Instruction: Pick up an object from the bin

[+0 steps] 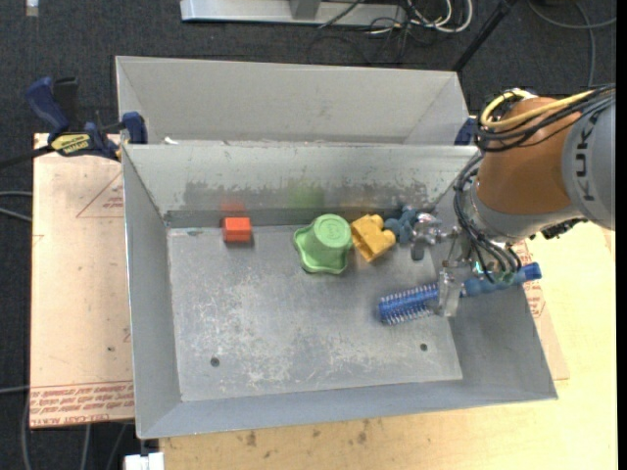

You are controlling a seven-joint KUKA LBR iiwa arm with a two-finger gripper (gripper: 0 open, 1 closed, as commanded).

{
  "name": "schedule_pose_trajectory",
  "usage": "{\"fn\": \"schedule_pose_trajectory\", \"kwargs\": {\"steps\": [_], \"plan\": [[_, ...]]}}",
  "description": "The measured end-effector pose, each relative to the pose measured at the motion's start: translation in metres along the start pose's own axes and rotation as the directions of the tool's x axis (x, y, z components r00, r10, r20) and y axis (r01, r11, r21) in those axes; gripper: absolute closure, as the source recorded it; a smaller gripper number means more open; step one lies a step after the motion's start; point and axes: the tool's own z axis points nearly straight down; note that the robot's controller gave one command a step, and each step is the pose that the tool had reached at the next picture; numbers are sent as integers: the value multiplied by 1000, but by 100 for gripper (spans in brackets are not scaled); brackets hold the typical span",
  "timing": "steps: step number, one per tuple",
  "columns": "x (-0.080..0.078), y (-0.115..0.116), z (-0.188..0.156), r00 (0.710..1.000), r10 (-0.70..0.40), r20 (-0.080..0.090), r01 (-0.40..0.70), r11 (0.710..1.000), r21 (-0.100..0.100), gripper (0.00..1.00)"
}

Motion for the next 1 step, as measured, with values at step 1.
{"fn": "schedule_pose_trajectory", "kwargs": {"steps": [1], "plan": [[9, 5, 61, 995, 102, 4, -102, 995, -1, 0]]}}
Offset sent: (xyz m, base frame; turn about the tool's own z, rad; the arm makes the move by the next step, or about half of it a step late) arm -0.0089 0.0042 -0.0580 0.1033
